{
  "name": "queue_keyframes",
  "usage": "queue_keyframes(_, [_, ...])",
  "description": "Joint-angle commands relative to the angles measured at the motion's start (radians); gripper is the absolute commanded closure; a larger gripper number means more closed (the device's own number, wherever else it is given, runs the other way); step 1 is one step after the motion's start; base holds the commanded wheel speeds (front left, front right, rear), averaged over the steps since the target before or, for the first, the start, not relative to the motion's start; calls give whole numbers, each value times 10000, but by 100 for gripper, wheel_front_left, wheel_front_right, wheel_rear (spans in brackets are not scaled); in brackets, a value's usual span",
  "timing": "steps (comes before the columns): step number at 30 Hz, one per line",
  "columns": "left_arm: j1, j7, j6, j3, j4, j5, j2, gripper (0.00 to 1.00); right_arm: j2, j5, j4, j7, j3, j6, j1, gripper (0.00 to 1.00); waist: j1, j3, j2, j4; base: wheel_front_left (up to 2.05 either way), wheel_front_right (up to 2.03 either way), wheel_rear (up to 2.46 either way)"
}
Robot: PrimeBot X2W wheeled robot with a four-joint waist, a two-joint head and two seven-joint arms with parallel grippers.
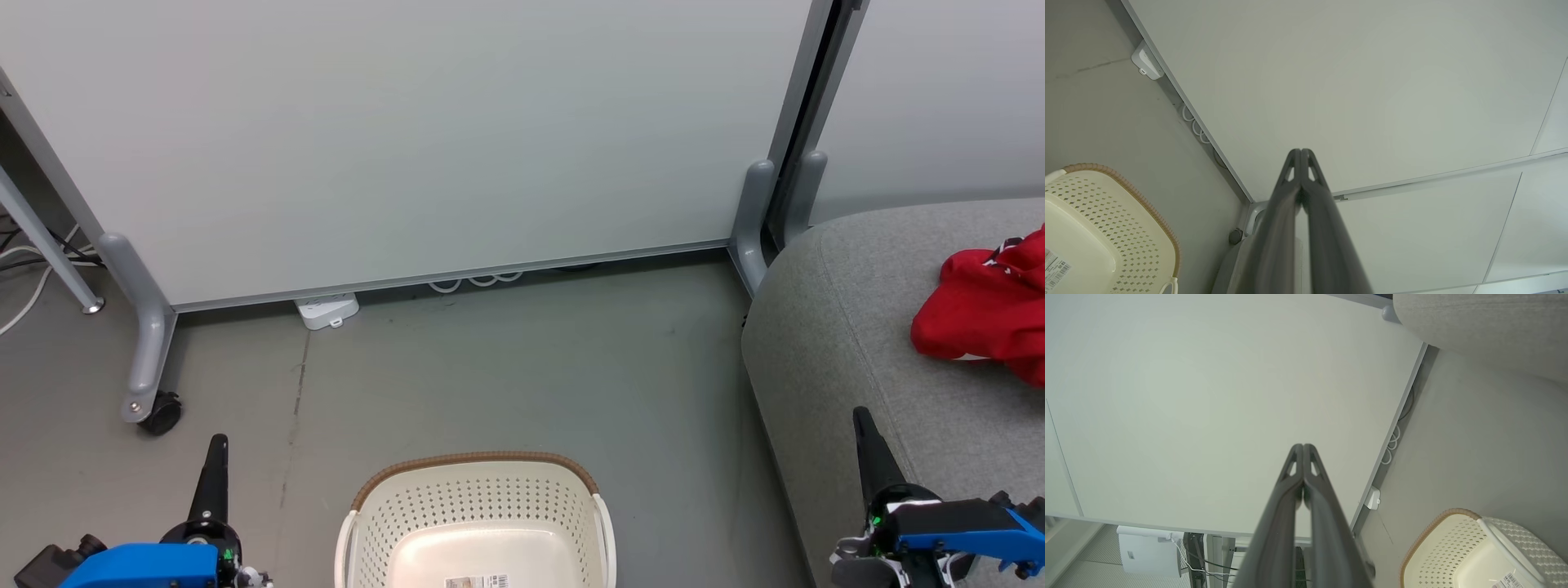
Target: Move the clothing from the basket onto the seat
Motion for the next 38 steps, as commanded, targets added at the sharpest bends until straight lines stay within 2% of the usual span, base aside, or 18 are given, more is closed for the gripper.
queue_keyframes(1, [-183,51,-80,63,-92,-199,61,100,31,240,-118,68,-36,-4,-240,100,0,4,0,-3,0,0,0])
queue_keyframes(32, [-221,636,-145,355,-232,-2429,71,100,81,2634,-296,670,-217,-5,-293,100,0,104,0,-87,0,0,0])
queue_keyframes(38, [-225,679,-154,364,-234,-2534,72,100,79,2729,-301,696,-223,-5,-300,100,0,111,0,-93,0,0,0])
